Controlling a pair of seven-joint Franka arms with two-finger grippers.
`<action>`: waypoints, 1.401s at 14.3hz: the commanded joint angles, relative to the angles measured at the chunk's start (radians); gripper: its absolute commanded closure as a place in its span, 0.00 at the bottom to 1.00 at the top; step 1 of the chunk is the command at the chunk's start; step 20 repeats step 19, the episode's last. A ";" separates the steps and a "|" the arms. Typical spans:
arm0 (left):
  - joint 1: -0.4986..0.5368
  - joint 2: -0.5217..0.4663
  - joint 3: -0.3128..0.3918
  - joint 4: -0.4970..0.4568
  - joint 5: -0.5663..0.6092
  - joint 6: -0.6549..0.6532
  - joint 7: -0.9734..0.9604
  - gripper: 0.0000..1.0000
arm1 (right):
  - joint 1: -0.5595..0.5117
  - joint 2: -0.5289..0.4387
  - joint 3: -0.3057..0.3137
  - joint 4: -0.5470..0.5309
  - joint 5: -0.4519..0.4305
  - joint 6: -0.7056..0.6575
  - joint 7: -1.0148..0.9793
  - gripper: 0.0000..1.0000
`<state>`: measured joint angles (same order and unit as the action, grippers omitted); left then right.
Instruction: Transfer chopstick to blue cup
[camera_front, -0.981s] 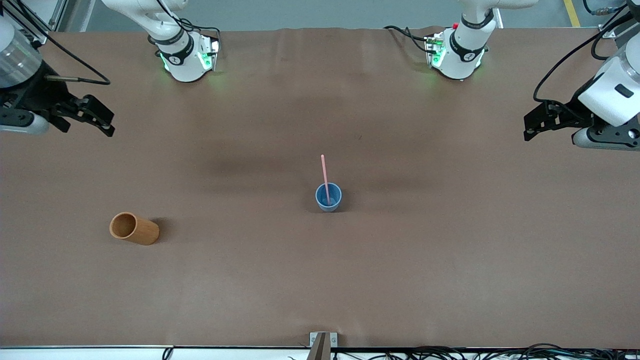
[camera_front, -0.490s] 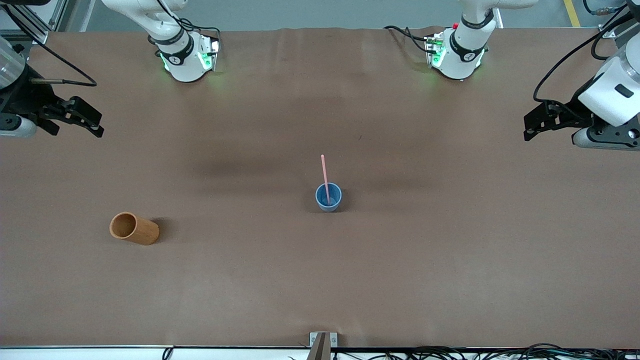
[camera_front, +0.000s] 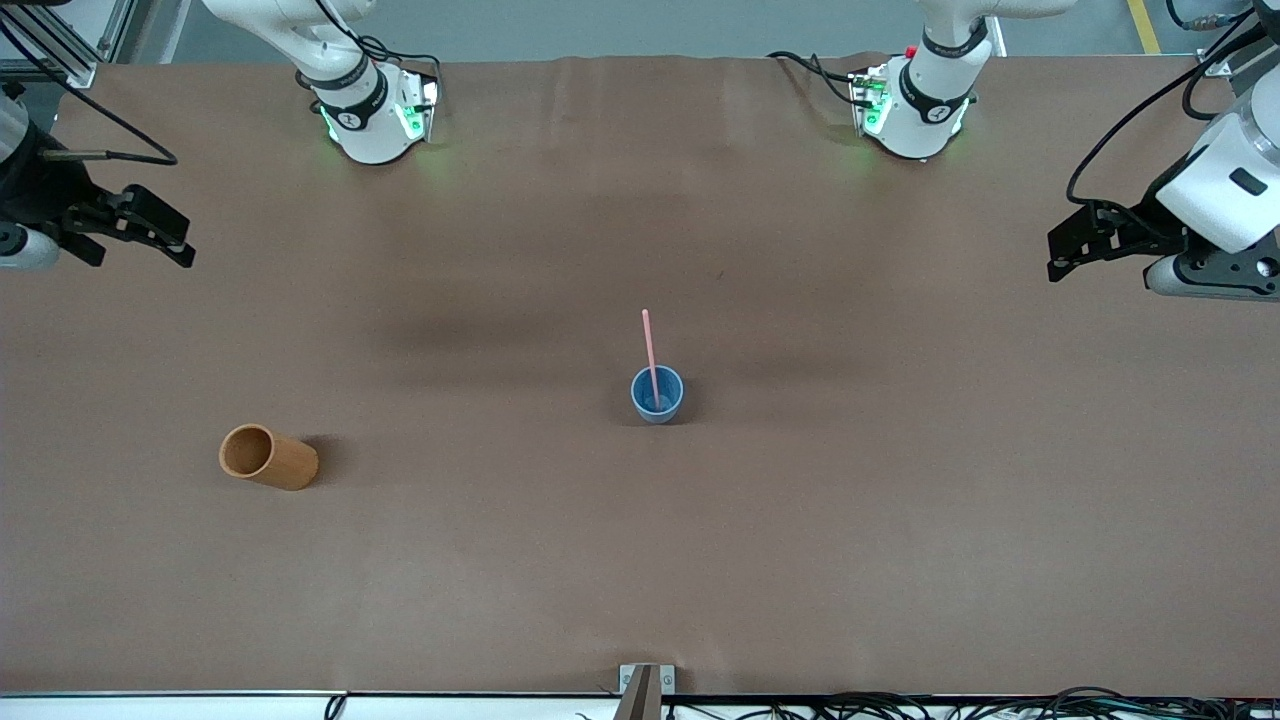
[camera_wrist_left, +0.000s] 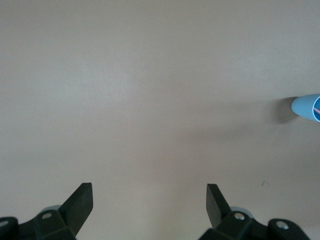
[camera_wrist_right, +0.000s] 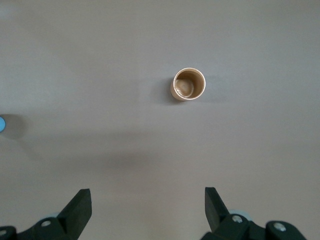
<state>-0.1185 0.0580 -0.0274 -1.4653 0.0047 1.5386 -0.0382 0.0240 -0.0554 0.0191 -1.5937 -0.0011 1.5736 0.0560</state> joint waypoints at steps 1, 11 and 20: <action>0.003 0.008 -0.002 0.022 0.008 -0.002 0.012 0.00 | 0.010 0.020 -0.031 0.023 0.024 -0.017 -0.044 0.00; 0.003 0.009 -0.002 0.022 0.001 -0.002 0.012 0.00 | 0.011 0.020 -0.054 0.017 0.026 -0.014 -0.054 0.00; 0.003 0.009 -0.002 0.022 0.003 -0.002 0.014 0.00 | 0.014 0.022 -0.080 0.014 0.069 -0.017 -0.065 0.00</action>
